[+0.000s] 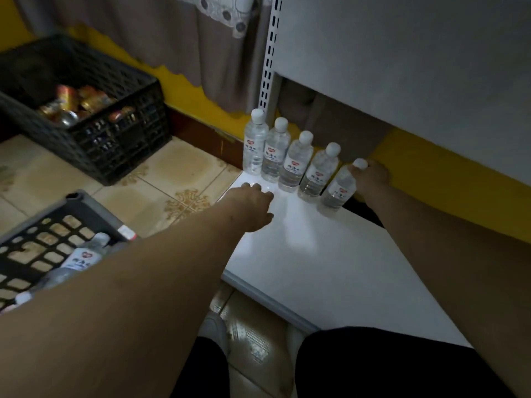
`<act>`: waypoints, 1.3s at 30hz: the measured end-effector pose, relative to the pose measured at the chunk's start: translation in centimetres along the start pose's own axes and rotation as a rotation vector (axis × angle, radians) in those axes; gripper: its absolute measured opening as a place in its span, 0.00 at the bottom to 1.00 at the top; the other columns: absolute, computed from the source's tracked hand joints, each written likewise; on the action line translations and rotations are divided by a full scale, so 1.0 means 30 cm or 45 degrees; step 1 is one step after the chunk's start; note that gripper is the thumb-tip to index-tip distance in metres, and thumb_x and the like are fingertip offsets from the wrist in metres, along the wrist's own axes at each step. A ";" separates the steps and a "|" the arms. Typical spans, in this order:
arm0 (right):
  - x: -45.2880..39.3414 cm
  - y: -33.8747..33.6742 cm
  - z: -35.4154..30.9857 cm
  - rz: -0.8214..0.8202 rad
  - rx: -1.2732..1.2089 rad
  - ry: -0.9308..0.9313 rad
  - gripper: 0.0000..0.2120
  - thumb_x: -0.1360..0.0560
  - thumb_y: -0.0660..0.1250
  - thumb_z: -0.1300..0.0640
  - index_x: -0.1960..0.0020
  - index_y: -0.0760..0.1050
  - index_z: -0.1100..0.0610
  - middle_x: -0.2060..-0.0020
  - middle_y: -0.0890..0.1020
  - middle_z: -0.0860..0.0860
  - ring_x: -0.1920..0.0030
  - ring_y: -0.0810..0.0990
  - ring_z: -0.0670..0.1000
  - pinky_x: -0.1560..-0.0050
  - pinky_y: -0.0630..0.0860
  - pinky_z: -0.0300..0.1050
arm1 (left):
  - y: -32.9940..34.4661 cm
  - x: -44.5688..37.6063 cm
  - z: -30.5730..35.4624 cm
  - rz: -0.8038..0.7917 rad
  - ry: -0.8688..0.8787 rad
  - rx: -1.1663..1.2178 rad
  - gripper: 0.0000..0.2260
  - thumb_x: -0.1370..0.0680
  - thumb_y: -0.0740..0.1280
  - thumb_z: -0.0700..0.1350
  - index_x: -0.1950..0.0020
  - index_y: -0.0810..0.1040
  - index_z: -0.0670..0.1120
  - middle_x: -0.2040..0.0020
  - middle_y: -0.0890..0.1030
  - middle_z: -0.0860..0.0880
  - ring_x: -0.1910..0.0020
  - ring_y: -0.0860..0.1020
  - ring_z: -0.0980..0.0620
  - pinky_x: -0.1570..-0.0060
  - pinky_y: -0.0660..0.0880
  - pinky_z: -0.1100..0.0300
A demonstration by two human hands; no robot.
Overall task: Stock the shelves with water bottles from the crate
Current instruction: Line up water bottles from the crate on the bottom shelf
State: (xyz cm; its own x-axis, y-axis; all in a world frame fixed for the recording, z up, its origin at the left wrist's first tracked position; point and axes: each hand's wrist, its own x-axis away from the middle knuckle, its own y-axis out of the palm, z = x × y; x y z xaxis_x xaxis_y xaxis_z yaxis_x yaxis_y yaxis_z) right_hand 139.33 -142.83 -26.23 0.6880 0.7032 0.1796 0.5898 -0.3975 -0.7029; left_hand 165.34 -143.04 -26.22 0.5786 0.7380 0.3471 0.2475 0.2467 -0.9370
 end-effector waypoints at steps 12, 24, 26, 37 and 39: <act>-0.032 0.011 -0.004 0.061 0.057 -0.048 0.24 0.21 0.66 0.50 0.30 0.70 0.61 0.32 0.73 0.59 0.32 0.72 0.58 0.37 0.70 0.47 | 0.009 0.004 0.095 0.054 0.117 -0.187 0.25 0.18 0.55 0.58 0.24 0.61 0.46 0.31 0.70 0.40 0.33 0.70 0.40 0.36 0.68 0.47; -0.055 0.022 0.014 0.021 0.034 -0.163 0.22 0.22 0.67 0.50 0.32 0.72 0.60 0.34 0.76 0.58 0.34 0.74 0.58 0.35 0.72 0.50 | -0.006 0.009 0.116 0.040 0.140 -0.321 0.26 0.17 0.53 0.57 0.22 0.59 0.46 0.28 0.68 0.40 0.31 0.68 0.38 0.32 0.63 0.43; -0.058 0.023 0.008 0.043 0.044 -0.133 0.22 0.21 0.66 0.50 0.32 0.72 0.60 0.33 0.75 0.57 0.33 0.73 0.57 0.36 0.71 0.48 | -0.010 0.009 0.125 0.040 0.140 -0.317 0.26 0.17 0.53 0.57 0.22 0.58 0.46 0.28 0.67 0.40 0.30 0.67 0.38 0.31 0.62 0.42; -0.095 0.037 0.031 0.107 -0.023 -0.096 0.21 0.22 0.68 0.51 0.33 0.73 0.59 0.35 0.77 0.57 0.36 0.75 0.57 0.37 0.74 0.50 | 0.007 -0.001 0.118 0.027 0.145 -0.276 0.25 0.17 0.52 0.57 0.22 0.59 0.47 0.28 0.68 0.40 0.31 0.68 0.39 0.32 0.63 0.42; -0.102 0.037 0.039 0.108 -0.062 -0.085 0.21 0.23 0.68 0.51 0.33 0.74 0.58 0.36 0.77 0.57 0.36 0.76 0.57 0.37 0.74 0.51 | 0.009 0.001 0.118 0.028 0.158 -0.279 0.25 0.17 0.52 0.57 0.22 0.60 0.48 0.29 0.69 0.40 0.31 0.68 0.39 0.32 0.64 0.43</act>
State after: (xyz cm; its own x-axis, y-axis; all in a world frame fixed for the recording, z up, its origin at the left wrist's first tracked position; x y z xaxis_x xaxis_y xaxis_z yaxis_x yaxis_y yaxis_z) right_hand 137.38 -144.74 -28.37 0.7075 0.7029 0.0737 0.5518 -0.4842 -0.6790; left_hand 162.67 -140.74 -26.61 0.6733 0.6559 0.3413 0.3881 0.0793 -0.9182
